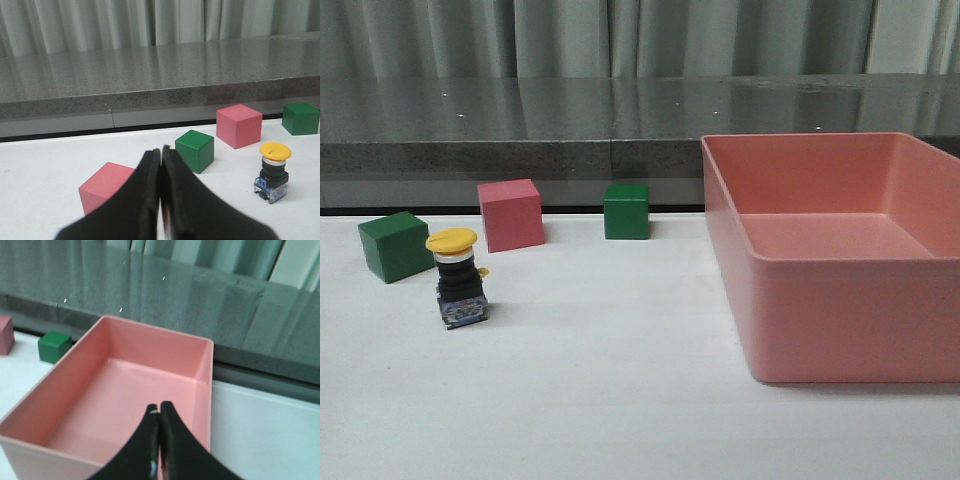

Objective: Place and stand button with both arms

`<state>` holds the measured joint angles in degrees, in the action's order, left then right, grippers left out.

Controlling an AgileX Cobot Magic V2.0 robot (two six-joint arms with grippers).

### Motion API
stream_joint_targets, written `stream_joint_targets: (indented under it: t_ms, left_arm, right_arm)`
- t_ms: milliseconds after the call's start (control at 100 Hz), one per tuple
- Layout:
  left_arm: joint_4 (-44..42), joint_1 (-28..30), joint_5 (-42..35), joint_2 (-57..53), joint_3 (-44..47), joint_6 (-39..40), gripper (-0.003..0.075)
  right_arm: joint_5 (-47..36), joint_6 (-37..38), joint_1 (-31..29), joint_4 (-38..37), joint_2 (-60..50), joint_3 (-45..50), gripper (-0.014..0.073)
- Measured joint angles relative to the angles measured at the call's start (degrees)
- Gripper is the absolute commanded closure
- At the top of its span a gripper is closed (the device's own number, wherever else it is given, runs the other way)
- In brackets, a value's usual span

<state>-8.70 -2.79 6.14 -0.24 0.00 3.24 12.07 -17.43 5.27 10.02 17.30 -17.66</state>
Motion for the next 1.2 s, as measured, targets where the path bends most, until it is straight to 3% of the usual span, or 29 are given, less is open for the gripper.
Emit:
stream_joint_targets:
  t_ms: [180,340,1200]
  left_arm:
    - [0.0,0.0,0.0,0.0,0.0,0.0,0.074]
    - [0.0,0.0,0.0,0.0,0.0,0.0,0.074]
    - [0.0,0.0,0.0,0.0,0.0,0.0,0.074]
  right_arm:
    - [-9.4,12.4,0.0,-6.8,-7.3,10.7,0.0654]
    - [-11.6,17.4,0.0,-8.3,-14.7,18.3,0.0654]
    - [-10.6,18.5,0.0,-8.7,-17.9,19.2,0.0654]
